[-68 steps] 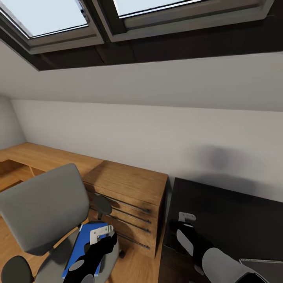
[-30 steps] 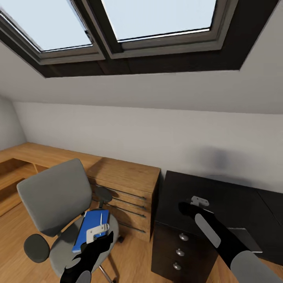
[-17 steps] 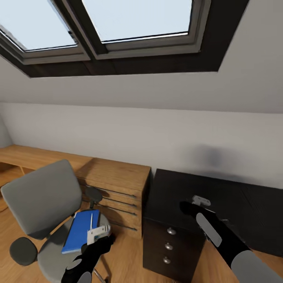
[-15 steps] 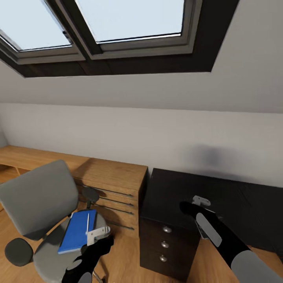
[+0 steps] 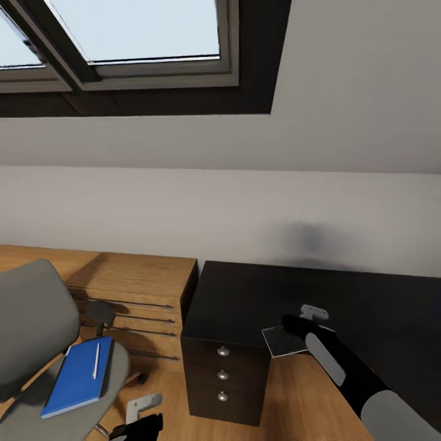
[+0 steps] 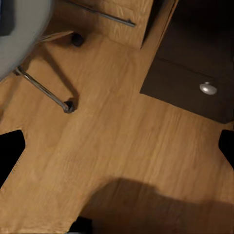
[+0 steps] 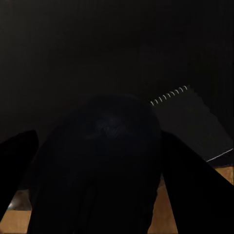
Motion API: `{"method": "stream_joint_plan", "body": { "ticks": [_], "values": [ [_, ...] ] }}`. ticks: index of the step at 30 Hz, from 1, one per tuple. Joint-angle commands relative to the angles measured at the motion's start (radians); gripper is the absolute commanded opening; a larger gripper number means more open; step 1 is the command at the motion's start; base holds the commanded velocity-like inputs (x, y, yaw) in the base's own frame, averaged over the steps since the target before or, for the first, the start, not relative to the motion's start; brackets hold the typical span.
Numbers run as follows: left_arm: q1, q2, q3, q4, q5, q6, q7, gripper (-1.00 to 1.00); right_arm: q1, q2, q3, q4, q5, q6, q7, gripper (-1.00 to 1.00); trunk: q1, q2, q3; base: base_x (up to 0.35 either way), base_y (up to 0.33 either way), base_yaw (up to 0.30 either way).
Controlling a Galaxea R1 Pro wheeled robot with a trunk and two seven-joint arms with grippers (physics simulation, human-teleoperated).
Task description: In the bedroom, organize the workspace by keeping the computer under the desk, ensuring the monitor is on the desk, placing the keyboard on the desk next to the monitor, placing the mouse on the desk next to the keyboard, moving the folder from the swivel chair onto the desk next to the mouse, stacking the notebook on top of the folder with the pen on top of the notebook, and positioning the swivel chair next to the desk.
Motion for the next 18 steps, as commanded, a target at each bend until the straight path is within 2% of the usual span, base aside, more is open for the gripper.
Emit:
{"method": "stream_joint_plan", "body": {
  "ticks": [1, 2, 3, 5, 6, 8, 9, 11, 12, 13, 15, 18],
  "values": [
    [-0.001, 0.002, -0.011, 0.032, 0.005, -0.006, 0.008, 1.00, -0.001, -0.001, 0.008, 0.000, 0.030, 0.002, -0.008, -1.00, 0.000, -0.002, -0.001, -0.001, -0.007, -0.295],
    [-0.001, 0.002, -0.014, 0.047, 0.004, -0.013, 0.008, 1.00, -0.001, -0.001, 0.010, 0.001, 0.051, 0.002, -0.008, -1.00, 0.000, -0.002, -0.001, -0.001, -0.006, -0.295],
    [-0.001, 0.003, -0.024, 0.107, 0.003, -0.077, 0.008, 1.00, -0.001, 0.000, 0.013, 0.005, 0.148, 0.002, -0.005, -1.00, 0.000, -0.002, -0.001, 0.000, -0.002, -0.295],
    [-0.001, 0.003, -0.028, 0.126, 0.003, -0.144, 0.008, 1.00, -0.001, -0.001, 0.013, 0.006, 0.187, 0.004, -0.004, -1.00, 0.000, -0.002, 0.000, 0.000, -0.001, -0.295],
    [-0.001, 0.003, -0.033, 0.140, 0.004, -0.211, 0.007, 1.00, -0.001, -0.007, 0.015, 0.034, 0.213, 0.005, 0.002, -1.00, 0.000, -0.002, 0.001, 0.000, 0.000, -0.295],
    [-0.001, 0.003, -0.051, 0.143, 0.004, -0.220, 0.007, 1.00, -0.001, -0.008, 0.016, 0.061, 0.225, 0.004, 0.004, -1.00, 0.000, -0.002, 0.001, 0.000, 0.000, -0.295],
    [-0.001, 0.003, -0.068, 0.150, 0.005, -0.224, 0.009, 1.00, 0.014, -0.022, 0.016, 0.088, 0.249, -0.001, 0.008, -1.00, 0.000, -0.002, 0.002, 0.000, 0.000, -0.295],
    [-0.001, 0.003, -0.072, 0.162, 0.005, -0.225, 0.010, 1.00, 0.058, -0.058, 0.015, 0.098, 0.263, -0.004, 0.030, -1.00, 0.000, -0.002, 0.003, 0.000, 0.000, -0.294],
    [-0.001, 0.003, -0.074, 0.186, 0.005, -0.226, 0.012, 1.00, 0.088, -0.118, 0.013, 0.098, 0.270, 0.003, 0.150, -1.00, 0.000, -0.002, 0.004, 0.000, 0.000, -0.281],
    [-0.001, 0.003, -0.073, 0.209, 0.003, -0.227, 0.011, 1.00, 0.098, -0.151, 0.010, 0.098, 0.271, 0.037, 0.235, -1.00, 0.000, -0.002, 0.005, 0.000, 0.000, -0.276],
    [-0.001, 0.003, -0.074, 0.223, 0.003, -0.227, 0.010, 1.00, 0.100, -0.165, 0.006, 0.097, 0.271, 0.069, 0.255, -1.00, 0.000, -0.002, 0.006, 0.000, 0.000, -0.274],
    [-0.001, -0.001, -0.076, 0.252, 0.001, -0.229, 0.010, 1.00, 0.102, -0.184, -0.029, 0.096, 0.271, 0.108, 0.273, -1.00, 0.000, -0.002, 0.009, 0.000, 0.000, -0.273]
  ]
}}
